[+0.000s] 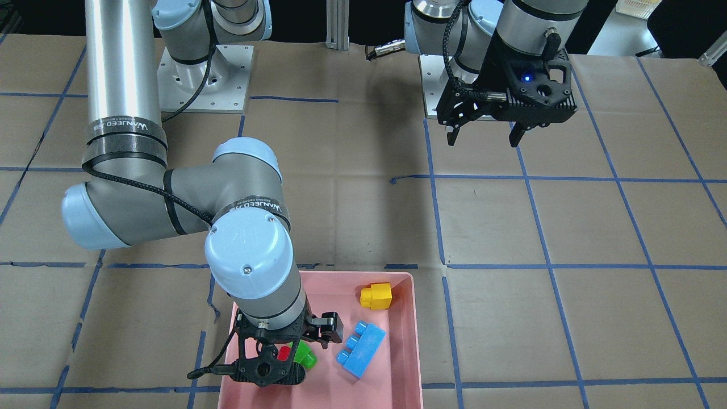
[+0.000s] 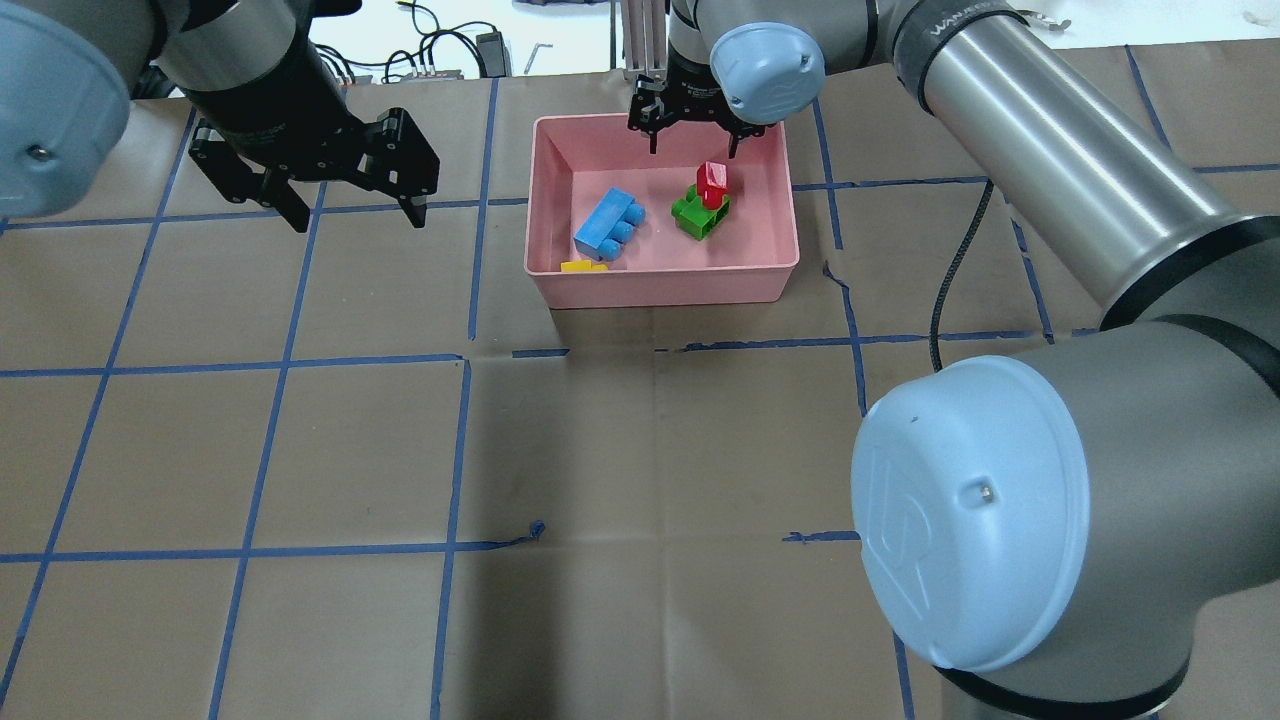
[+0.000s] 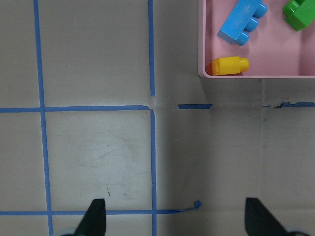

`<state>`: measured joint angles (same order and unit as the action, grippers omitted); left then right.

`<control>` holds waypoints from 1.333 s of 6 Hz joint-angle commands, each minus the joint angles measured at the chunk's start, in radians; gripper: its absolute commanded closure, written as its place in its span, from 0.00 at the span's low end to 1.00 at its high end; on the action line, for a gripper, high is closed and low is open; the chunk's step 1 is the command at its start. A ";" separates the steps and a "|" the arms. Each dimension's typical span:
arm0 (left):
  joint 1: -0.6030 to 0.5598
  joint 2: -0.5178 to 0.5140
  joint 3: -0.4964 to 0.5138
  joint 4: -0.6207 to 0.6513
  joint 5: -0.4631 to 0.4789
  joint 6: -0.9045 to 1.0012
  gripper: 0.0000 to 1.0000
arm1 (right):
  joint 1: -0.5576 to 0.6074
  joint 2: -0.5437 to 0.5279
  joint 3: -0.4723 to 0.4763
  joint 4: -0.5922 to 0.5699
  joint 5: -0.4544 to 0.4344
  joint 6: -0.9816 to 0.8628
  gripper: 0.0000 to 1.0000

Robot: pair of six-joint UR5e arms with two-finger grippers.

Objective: Put all blocks into box

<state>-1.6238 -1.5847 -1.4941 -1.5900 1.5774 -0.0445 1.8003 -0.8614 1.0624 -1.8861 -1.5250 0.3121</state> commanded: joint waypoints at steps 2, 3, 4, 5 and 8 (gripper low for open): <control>0.001 0.000 0.001 0.001 0.001 0.000 0.01 | 0.004 -0.043 0.133 -0.001 0.003 -0.011 0.00; 0.001 0.000 0.002 0.001 0.001 0.000 0.01 | -0.013 -0.088 0.181 0.019 0.005 -0.014 0.00; 0.001 0.000 0.000 0.001 0.001 0.000 0.01 | -0.069 -0.134 0.174 0.116 0.008 -0.016 0.00; 0.002 0.000 0.001 0.001 0.001 0.000 0.01 | -0.141 -0.210 0.183 0.216 0.011 -0.031 0.00; 0.001 0.000 0.002 0.001 0.001 0.000 0.01 | -0.243 -0.445 0.218 0.408 -0.001 -0.194 0.00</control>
<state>-1.6222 -1.5847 -1.4930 -1.5892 1.5784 -0.0445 1.5874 -1.2267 1.2605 -1.5366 -1.5253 0.1609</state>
